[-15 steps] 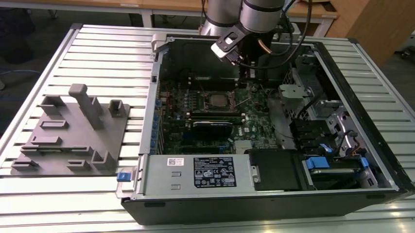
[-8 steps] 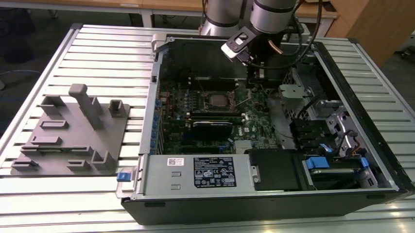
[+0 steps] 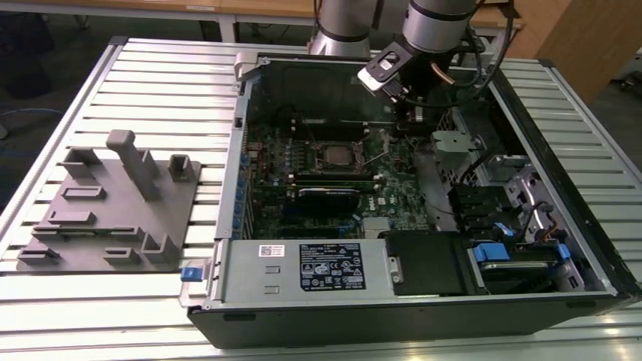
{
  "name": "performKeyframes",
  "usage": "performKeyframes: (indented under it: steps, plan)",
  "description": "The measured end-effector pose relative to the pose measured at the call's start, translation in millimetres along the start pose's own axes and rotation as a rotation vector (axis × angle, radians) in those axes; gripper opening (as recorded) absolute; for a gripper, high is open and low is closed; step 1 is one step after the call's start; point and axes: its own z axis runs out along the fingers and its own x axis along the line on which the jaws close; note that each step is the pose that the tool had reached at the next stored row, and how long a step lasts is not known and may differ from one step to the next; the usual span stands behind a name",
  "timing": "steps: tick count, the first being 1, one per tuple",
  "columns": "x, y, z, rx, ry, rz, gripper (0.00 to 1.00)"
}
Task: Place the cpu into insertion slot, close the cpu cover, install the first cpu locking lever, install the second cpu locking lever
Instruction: 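Close the cpu cover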
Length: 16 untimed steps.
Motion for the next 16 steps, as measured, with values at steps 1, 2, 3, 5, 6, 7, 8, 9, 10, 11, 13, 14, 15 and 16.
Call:
performKeyframes:
  steps: [1, 2, 3, 5, 6, 7, 8, 9, 10, 11, 13, 14, 15, 16]
  plan:
    - [0.1, 1.9, 0.1, 0.0, 0.0, 0.0, 0.1]
    - [0.1, 2.8, 0.2, 0.0, 0.0001, 0.0, 0.1]
    - [0.2, 3.4, 0.5, 0.0, 0.0002, 0.0, 0.1]
    - [0.1, 3.6, 2.1, 0.0, 0.0, 0.0, 0.1]
    - [0.0, 3.6, 3.4, 0.0, 0.0, 0.0, 0.1]
    - [0.0, 3.5, 5.1, 0.0, 0.0, 0.0, 0.1]
    - [-0.1, 3.5, 6.9, 0.0, 0.0, 0.0, 0.1]
    - [-0.3, 3.5, 8.7, 0.0, -0.0001, 0.0, 0.1]
    - [-0.4, 3.4, 10.3, 0.0, -0.0001, 0.0, 0.1]
    - [-0.5, 3.4, 11.8, 0.0, -0.0001, 0.0, 0.1]
    - [-0.6, 3.3, 14.2, 0.0, 0.0, 0.0, 0.1]
    - [-0.6, 3.3, 14.6, 0.0, 0.0, 0.0, 0.1]
    - [-0.6, 3.3, 14.6, 0.0, -0.0001, 0.0, 0.1]
    - [-0.6, 3.3, 14.9, 0.0, -0.0001, 0.0, 0.1]
